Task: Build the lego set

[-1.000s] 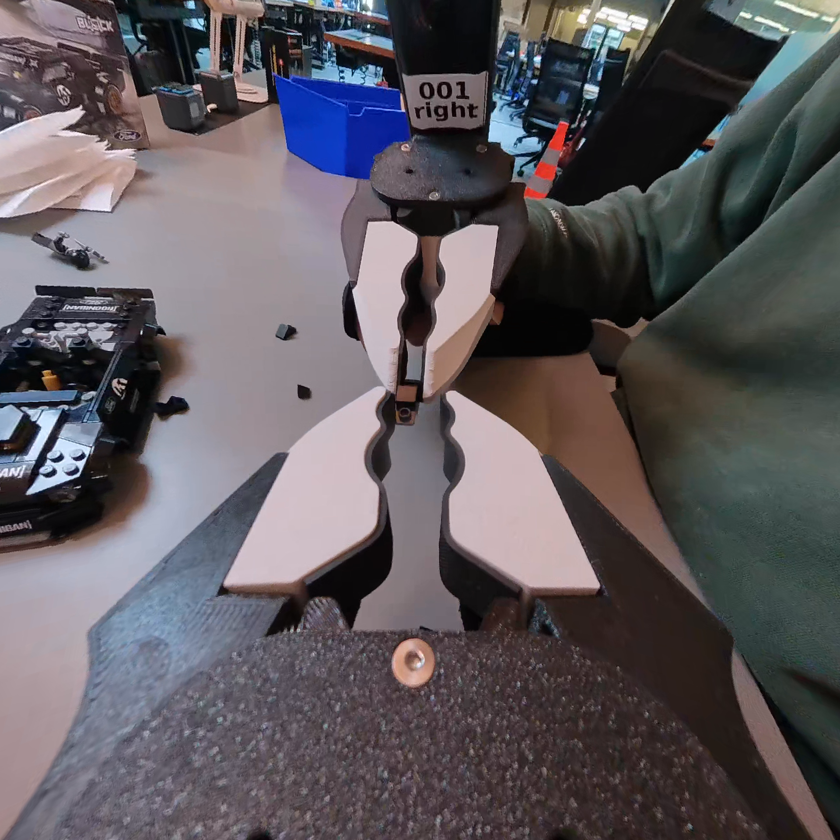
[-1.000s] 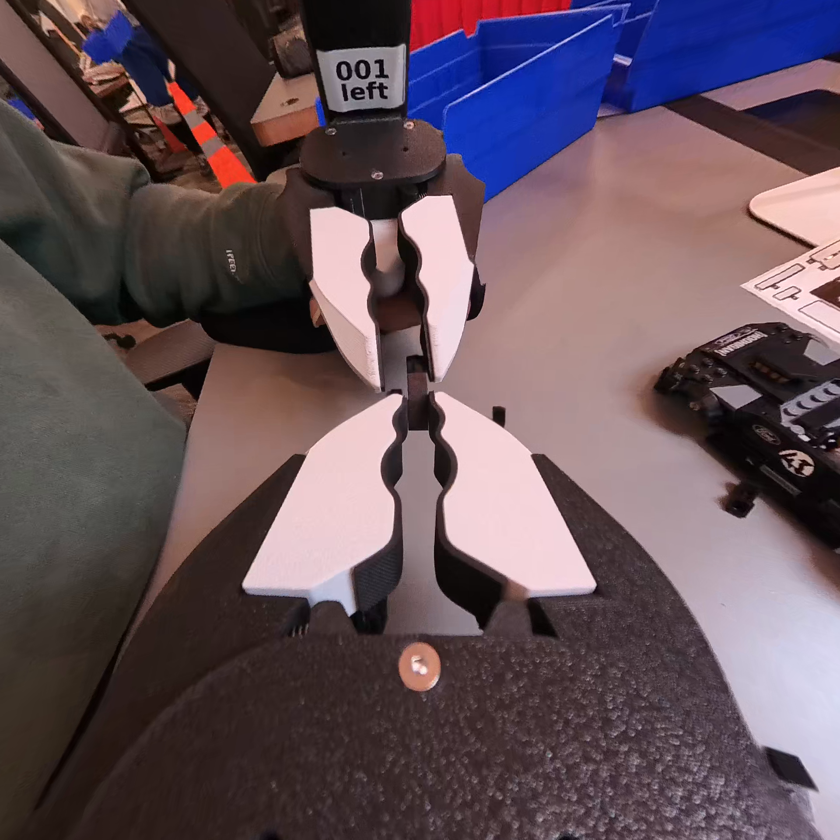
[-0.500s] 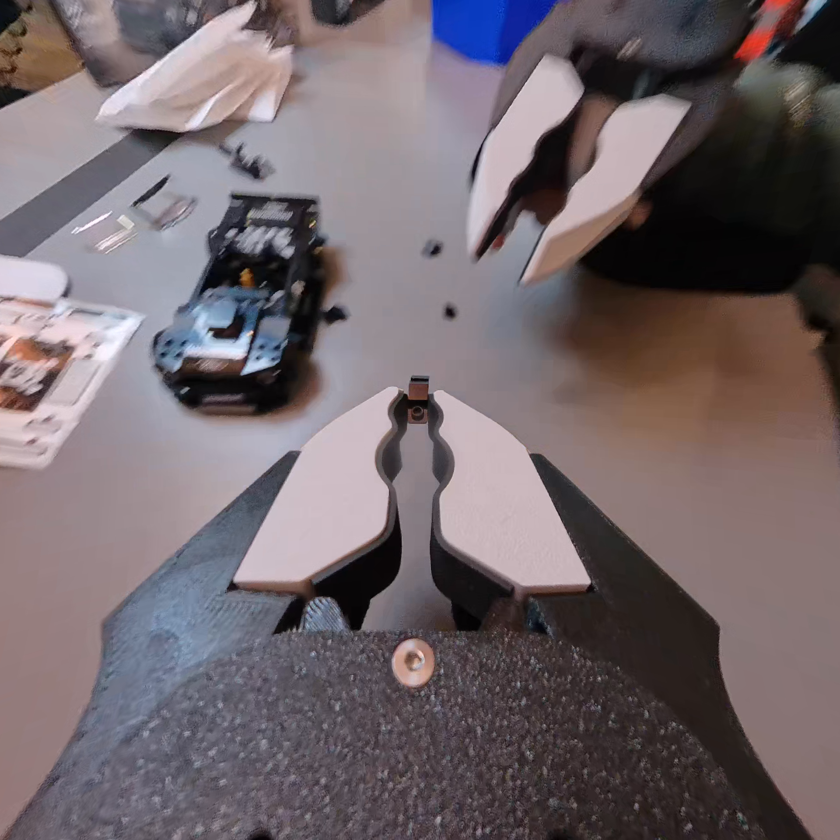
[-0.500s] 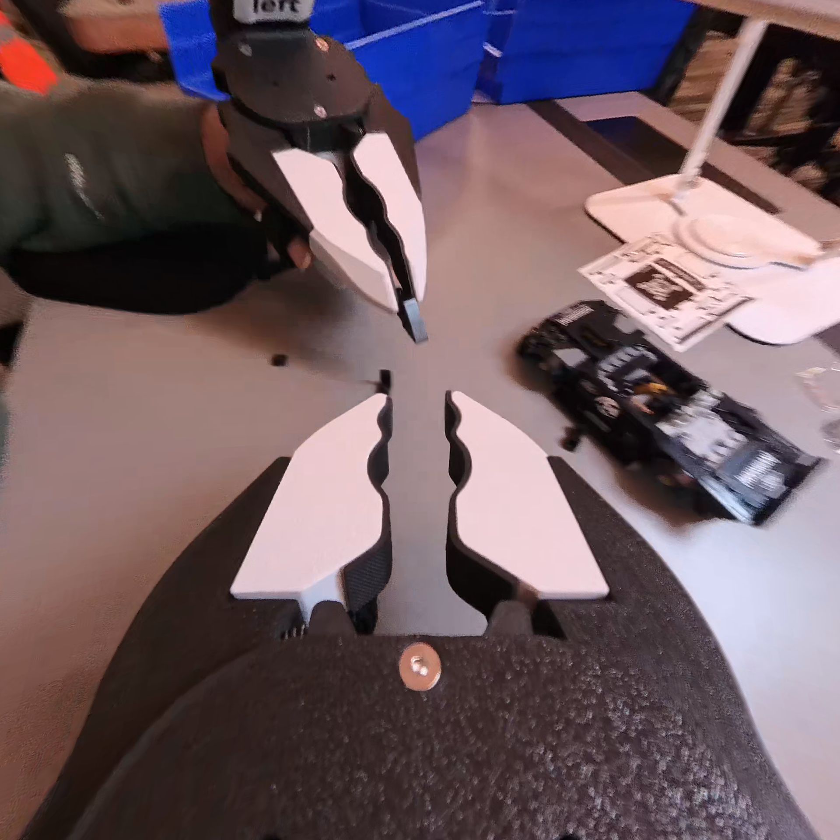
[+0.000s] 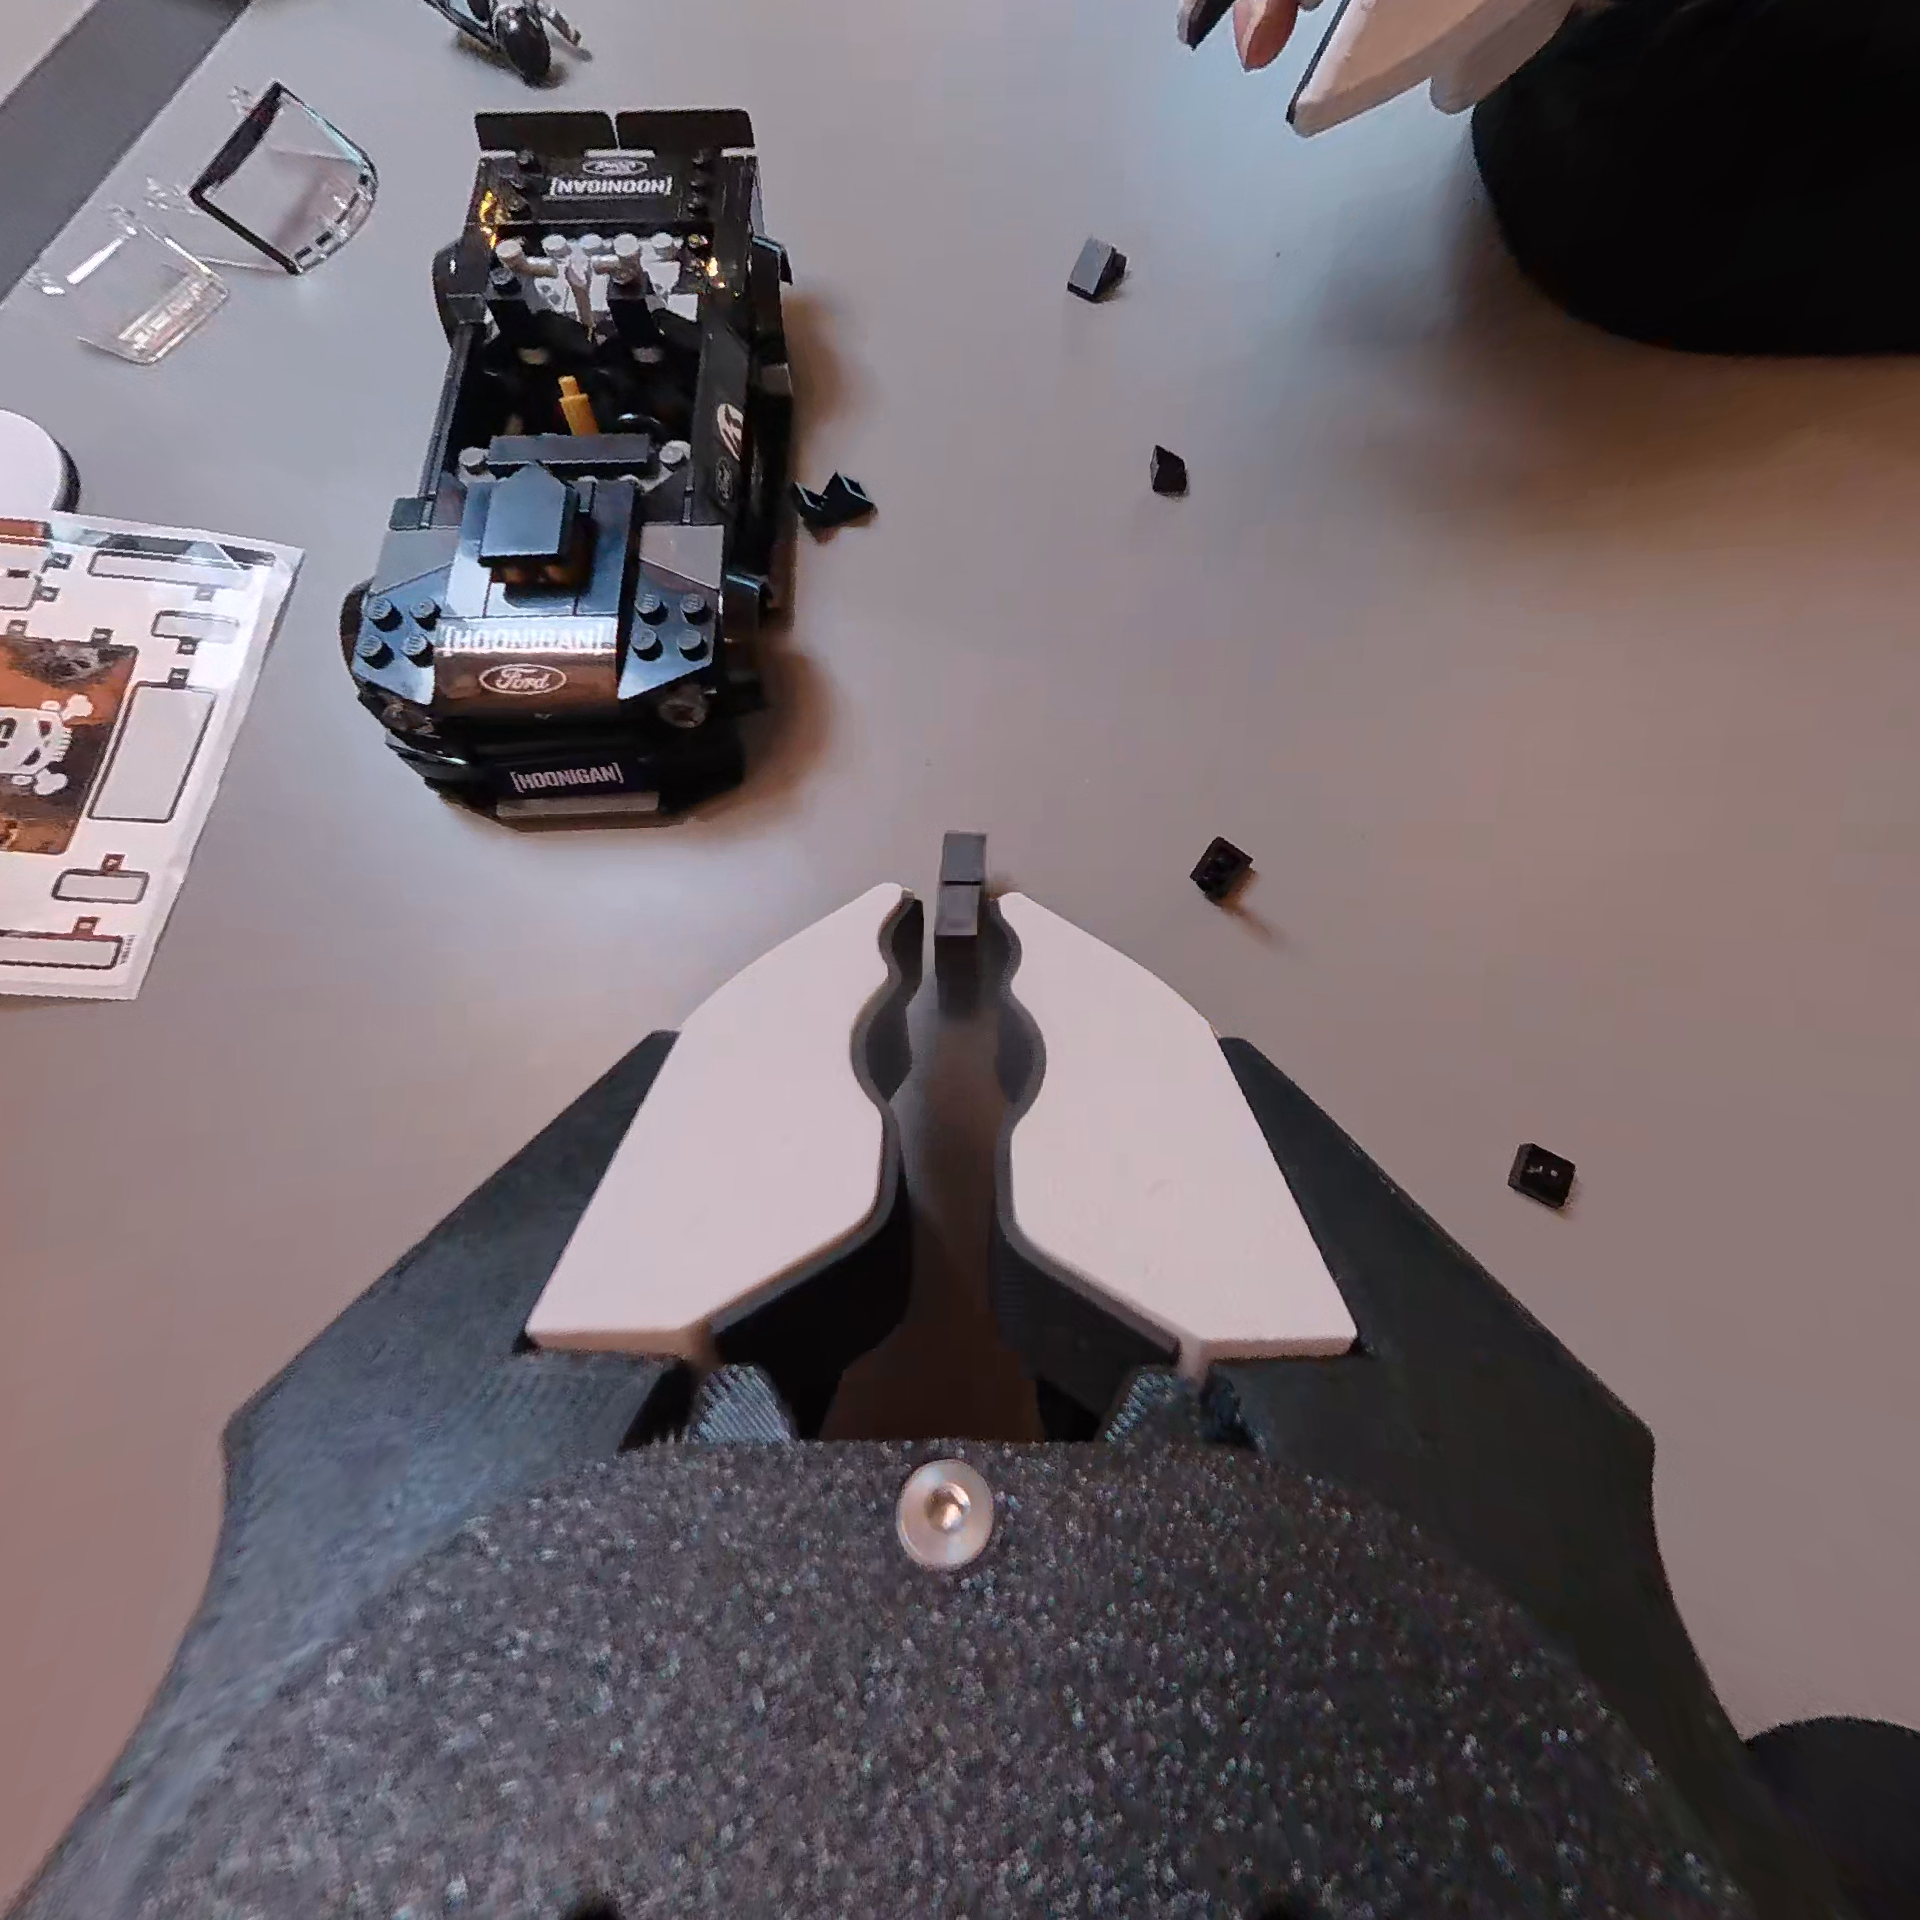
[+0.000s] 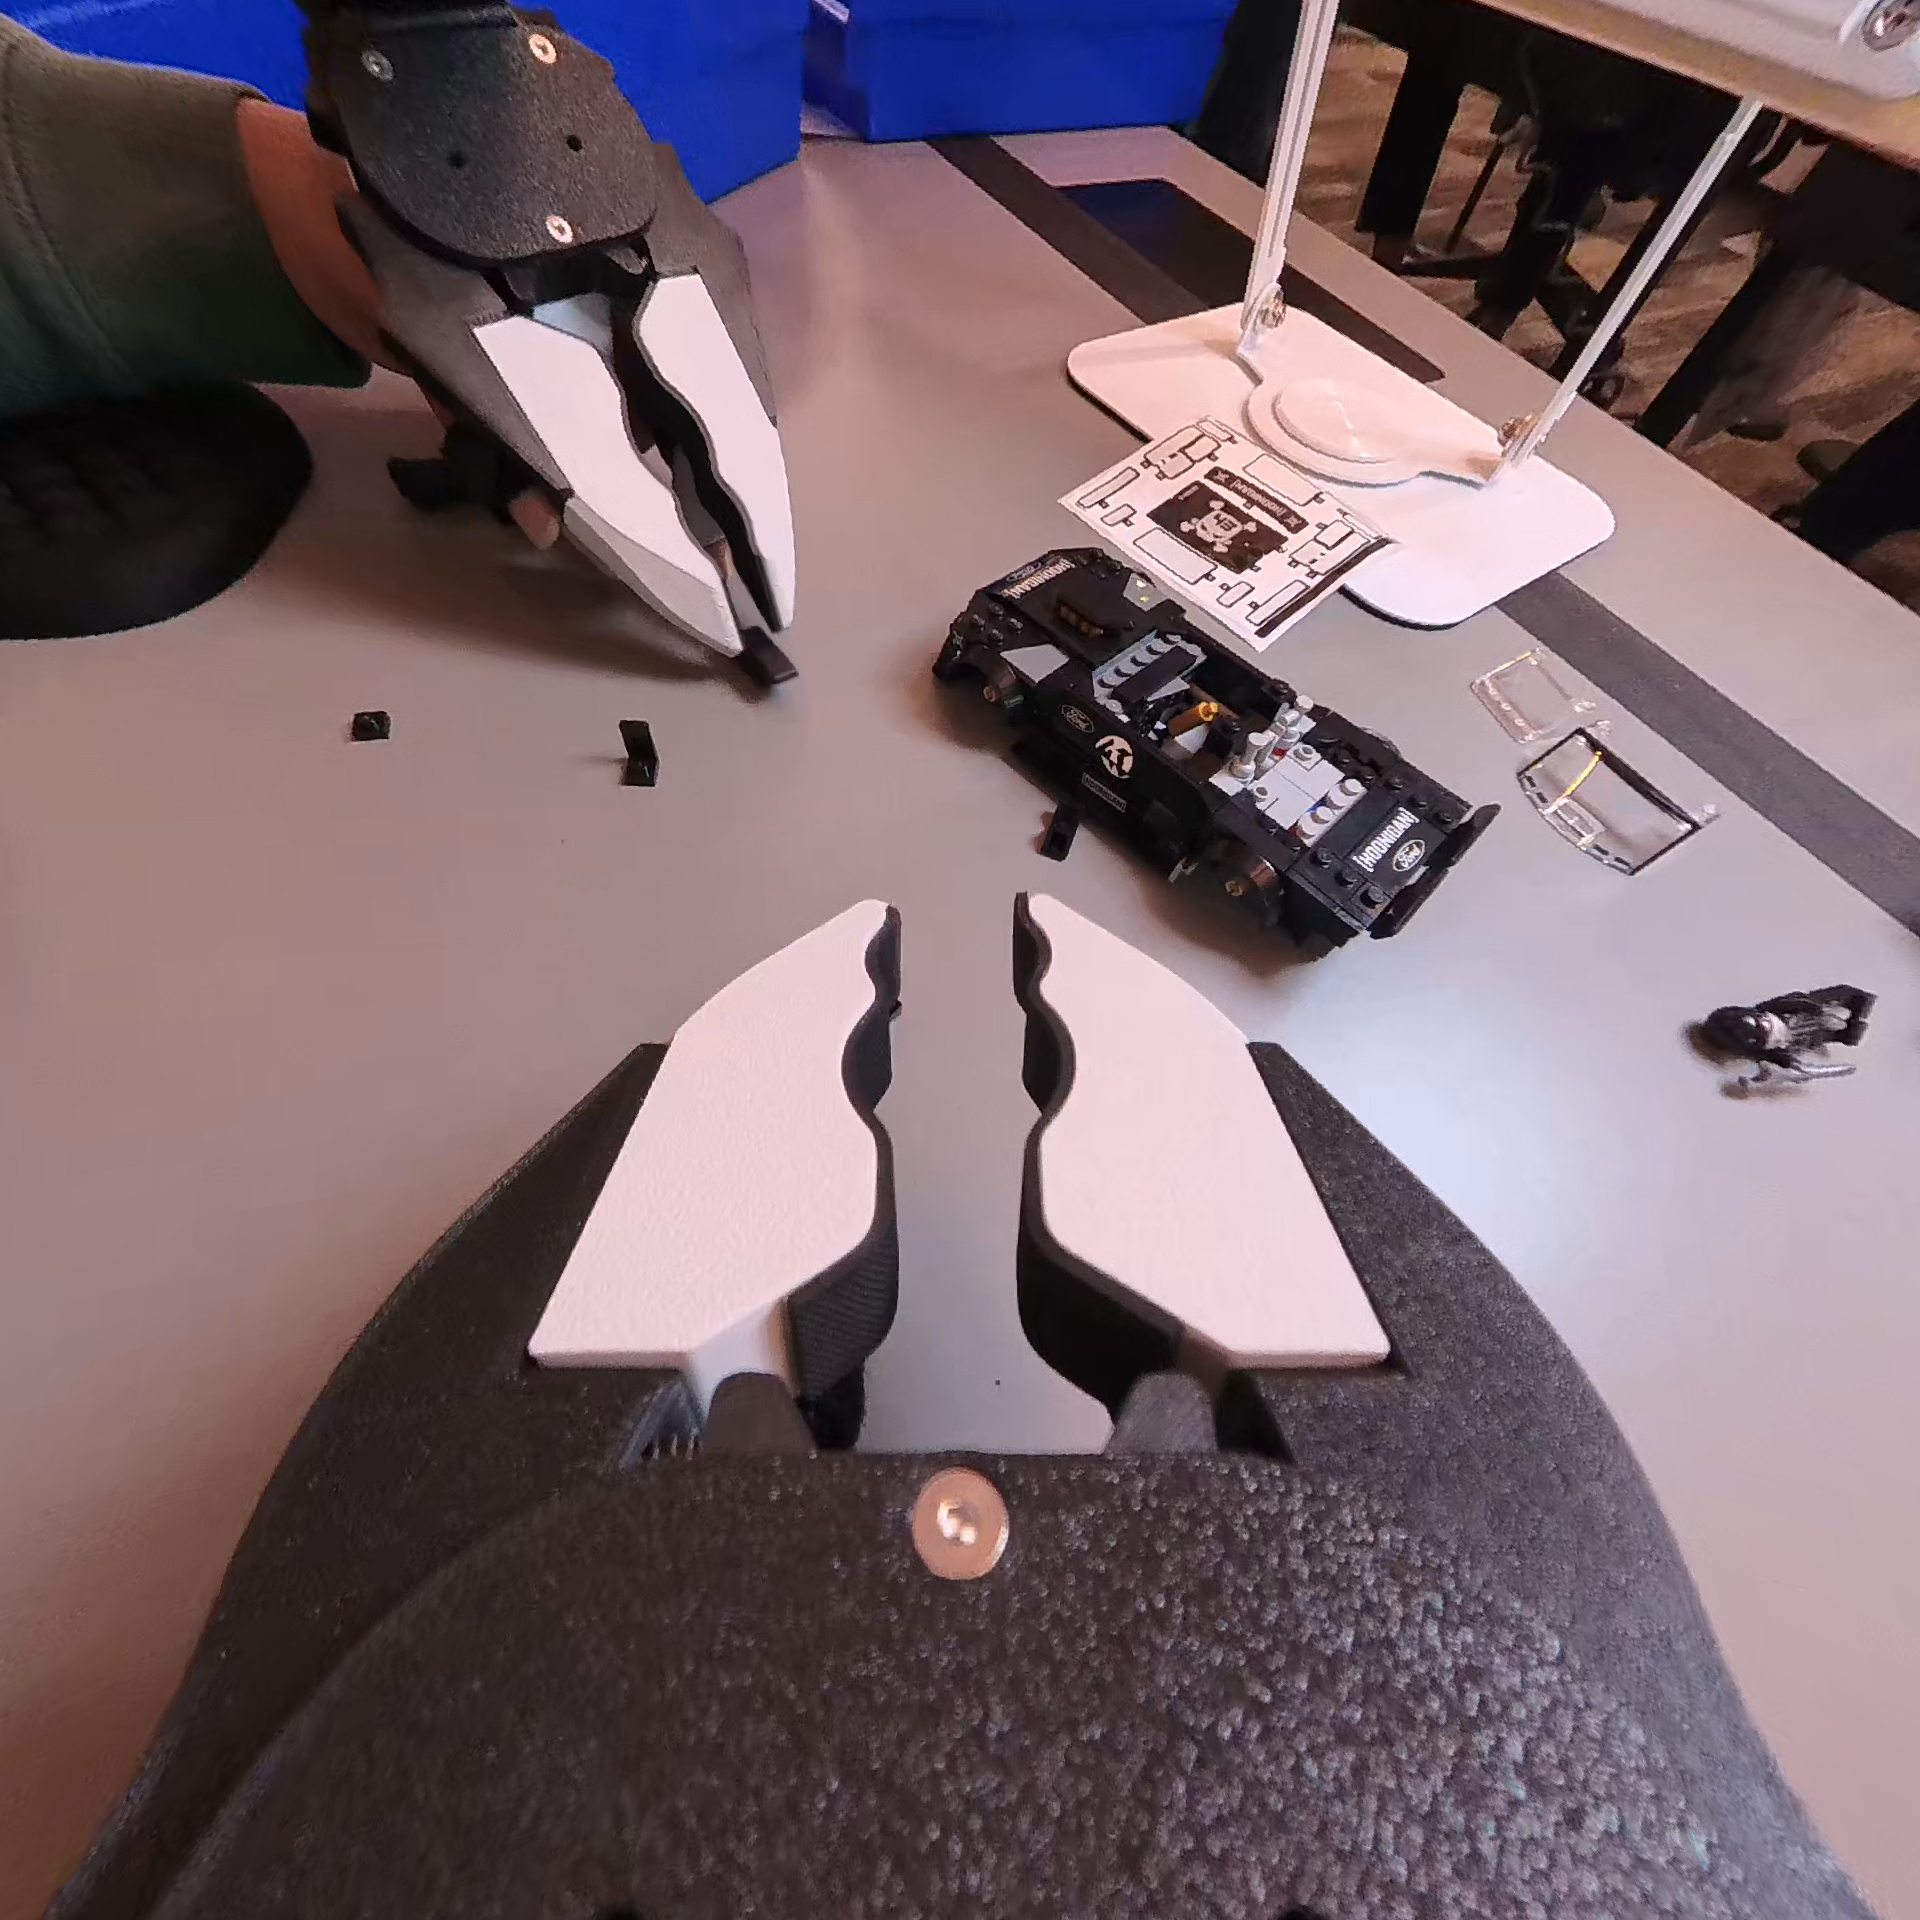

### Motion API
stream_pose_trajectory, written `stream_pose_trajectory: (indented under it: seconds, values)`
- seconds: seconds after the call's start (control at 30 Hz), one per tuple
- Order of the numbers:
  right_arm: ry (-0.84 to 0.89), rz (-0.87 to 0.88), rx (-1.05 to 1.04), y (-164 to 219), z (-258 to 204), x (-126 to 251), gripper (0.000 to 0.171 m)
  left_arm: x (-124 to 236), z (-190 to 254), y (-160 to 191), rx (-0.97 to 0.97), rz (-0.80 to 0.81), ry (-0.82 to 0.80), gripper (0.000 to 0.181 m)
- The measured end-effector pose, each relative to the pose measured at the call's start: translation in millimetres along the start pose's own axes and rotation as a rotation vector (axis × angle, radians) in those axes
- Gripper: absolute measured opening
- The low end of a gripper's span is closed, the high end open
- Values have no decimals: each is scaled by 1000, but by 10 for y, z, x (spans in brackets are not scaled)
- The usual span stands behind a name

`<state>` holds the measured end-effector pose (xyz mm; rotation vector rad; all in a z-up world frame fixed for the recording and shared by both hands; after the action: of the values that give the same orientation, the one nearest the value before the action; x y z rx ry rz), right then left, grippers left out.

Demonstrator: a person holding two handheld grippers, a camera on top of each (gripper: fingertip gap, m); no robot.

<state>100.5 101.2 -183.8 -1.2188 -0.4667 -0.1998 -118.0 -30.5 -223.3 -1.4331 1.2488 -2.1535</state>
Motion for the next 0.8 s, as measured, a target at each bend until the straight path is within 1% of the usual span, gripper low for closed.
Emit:
stream_pose_trajectory:
  seconds: [0.07,0.2,0.27,0.33,0.5,0.63,0.8]
  values:
    - [4,-3,-4,5,1,-7,21,3,6,0,-4,4,-1,14]
    - [41,16,-28,-1,52,28,21,86,27,-53,-4,57,-43,25]
    - [63,25,-47,7,101,68,21,169,122,-107,-32,109,-46,25]
    - [89,23,-60,32,154,115,21,204,266,-124,-51,131,-8,23]
    - [174,-69,-46,175,287,214,21,32,518,-10,-90,-14,11,22]
    - [133,-202,-68,363,317,230,21,-72,584,-17,-95,-40,31,22]
    - [56,-271,-71,457,249,113,21,-111,587,-54,-108,-48,1,11]
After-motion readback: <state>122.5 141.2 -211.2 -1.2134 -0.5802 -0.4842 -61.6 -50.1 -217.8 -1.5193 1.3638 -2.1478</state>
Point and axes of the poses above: each gripper's, where its closed fingertips meet, x back along the fingers, y out of its underside, z = x × y across the jaws, the point moved 8 cm from there along x, back along the fingers, and after that the axes turned 10 degrees about x, right-handed, at the moved point
